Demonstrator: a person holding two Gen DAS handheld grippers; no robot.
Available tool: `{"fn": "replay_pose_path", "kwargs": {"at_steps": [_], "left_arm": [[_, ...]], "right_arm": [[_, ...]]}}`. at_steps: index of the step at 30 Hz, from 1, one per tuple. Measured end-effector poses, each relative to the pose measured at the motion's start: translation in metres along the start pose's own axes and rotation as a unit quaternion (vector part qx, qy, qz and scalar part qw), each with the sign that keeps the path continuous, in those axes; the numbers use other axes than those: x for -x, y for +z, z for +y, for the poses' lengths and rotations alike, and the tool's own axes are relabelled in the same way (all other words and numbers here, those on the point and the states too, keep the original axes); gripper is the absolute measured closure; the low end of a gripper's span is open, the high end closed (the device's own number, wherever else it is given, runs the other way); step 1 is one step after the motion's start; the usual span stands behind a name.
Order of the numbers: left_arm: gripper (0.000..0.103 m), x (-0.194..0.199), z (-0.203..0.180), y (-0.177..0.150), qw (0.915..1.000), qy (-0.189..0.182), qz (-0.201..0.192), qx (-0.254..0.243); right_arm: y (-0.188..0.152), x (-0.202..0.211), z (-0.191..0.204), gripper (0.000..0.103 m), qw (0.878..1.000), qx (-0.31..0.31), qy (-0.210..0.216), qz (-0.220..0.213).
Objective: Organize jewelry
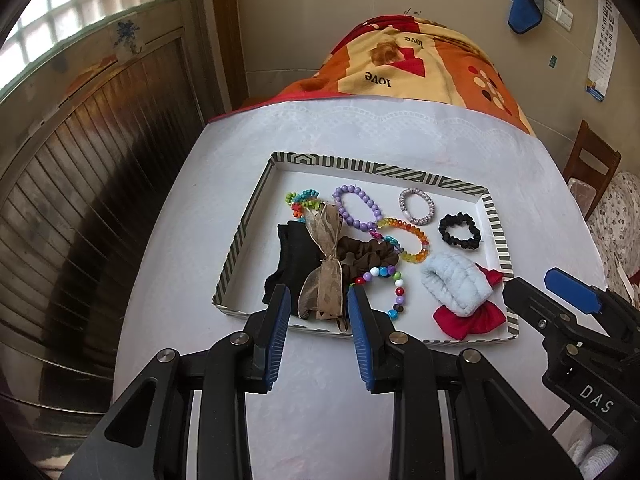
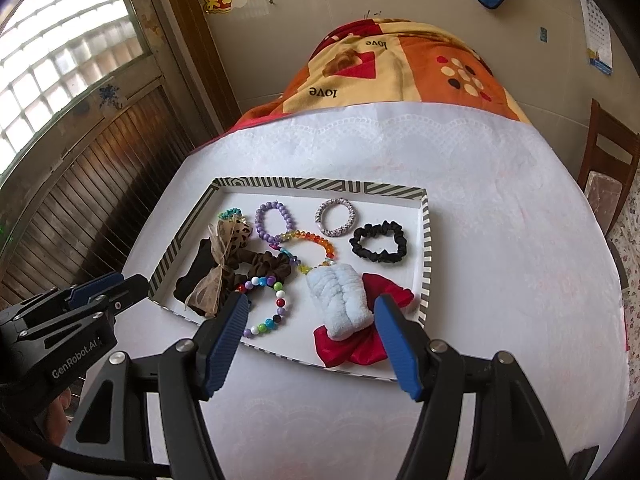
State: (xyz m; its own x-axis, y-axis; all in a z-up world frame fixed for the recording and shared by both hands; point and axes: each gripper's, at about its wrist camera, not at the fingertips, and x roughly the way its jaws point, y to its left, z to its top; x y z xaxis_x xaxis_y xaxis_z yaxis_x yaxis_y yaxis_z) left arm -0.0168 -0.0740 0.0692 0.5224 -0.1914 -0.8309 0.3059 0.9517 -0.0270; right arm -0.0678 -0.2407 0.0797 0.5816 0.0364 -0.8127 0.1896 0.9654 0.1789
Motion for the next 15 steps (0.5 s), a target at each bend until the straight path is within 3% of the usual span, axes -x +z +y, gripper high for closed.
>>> {"fn": "replay_pose_path", "kwargs": {"at_steps": [15], "left_arm": [[0.096,-0.007,0.0,-0.0016,0.9998,-0.019,0.009,0.005]], "right_arm": [[-0.0043,-0.0054,-0.0011,0.034,1.0,0.004,0.01,0.01]]}}
